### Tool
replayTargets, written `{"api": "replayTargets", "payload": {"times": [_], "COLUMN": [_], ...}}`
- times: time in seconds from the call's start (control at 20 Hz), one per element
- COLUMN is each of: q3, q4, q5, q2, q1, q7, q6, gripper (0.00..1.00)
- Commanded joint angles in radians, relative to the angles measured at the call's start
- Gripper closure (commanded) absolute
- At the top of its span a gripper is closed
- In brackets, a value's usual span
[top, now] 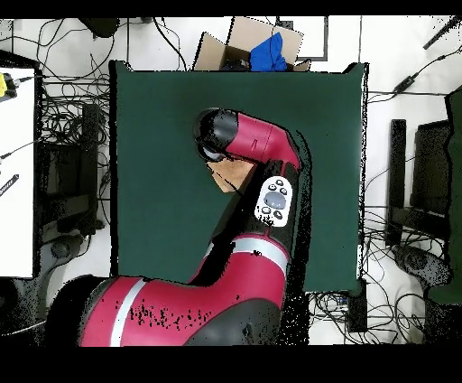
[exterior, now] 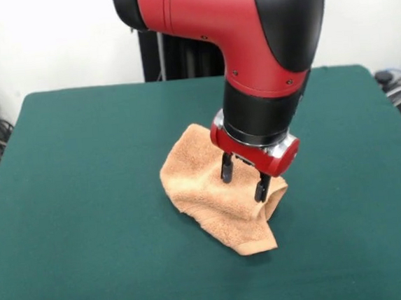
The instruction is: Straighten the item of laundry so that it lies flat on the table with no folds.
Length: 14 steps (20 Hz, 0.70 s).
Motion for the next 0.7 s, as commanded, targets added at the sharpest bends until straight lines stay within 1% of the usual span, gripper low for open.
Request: {"api": "replayTargets", "payload": {"times": [0.05, 0.4, 0.7], "q3": [0.062, 0.055, 0.050], "q4": [0.075, 0.045, 0.041], "q5": [-0.013, -0.003, -0.001], "q2": [0.056, 0.080, 0.083], "q1": [0.024, 0.040, 0.051], "q7": [0.158, 0.181, 0.187], "q6": [-0.065, -0.058, -0.055], "gripper": [0.00, 0.00, 0.00]}}
